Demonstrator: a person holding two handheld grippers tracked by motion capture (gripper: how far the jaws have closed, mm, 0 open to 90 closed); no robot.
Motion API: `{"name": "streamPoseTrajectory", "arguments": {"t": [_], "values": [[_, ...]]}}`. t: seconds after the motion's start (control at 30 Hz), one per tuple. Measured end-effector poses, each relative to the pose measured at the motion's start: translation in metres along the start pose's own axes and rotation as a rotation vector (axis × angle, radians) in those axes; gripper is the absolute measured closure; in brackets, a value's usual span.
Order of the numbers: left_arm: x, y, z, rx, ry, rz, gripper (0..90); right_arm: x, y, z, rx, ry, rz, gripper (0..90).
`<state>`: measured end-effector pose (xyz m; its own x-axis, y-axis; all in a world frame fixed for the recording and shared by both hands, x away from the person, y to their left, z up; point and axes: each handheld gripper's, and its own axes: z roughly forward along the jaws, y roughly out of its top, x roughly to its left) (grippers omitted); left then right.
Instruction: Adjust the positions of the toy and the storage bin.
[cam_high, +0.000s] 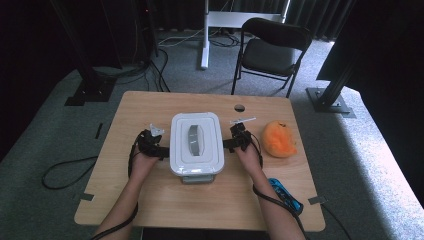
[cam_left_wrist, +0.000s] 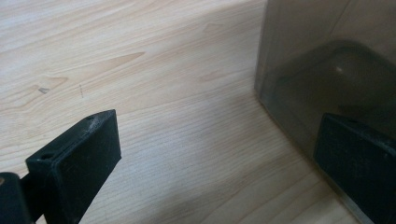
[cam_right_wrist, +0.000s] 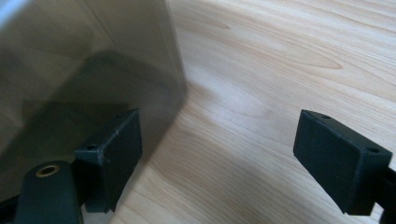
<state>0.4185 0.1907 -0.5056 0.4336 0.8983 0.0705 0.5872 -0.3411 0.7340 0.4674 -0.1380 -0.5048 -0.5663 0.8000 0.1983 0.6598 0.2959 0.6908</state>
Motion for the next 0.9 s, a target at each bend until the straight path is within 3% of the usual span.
{"name": "streamPoseTrajectory", "arguments": {"t": [0.13, 0.43, 0.9], "values": [[-0.005, -0.002, -0.006, 0.009, 0.016, 0.021, 1.3, 0.005, 0.001, -0.004, -0.008, -0.007, -0.04, 17.9], [-0.016, -0.014, -0.022, 0.017, 0.03, 0.031, 1.3, 0.014, -0.003, -0.011, -0.001, 0.027, -0.107, 18.9], [-0.031, -0.032, -0.049, 0.021, 0.028, 0.05, 1.3, 0.022, -0.011, -0.02, -0.004, 0.096, -0.166, 19.3]]}}
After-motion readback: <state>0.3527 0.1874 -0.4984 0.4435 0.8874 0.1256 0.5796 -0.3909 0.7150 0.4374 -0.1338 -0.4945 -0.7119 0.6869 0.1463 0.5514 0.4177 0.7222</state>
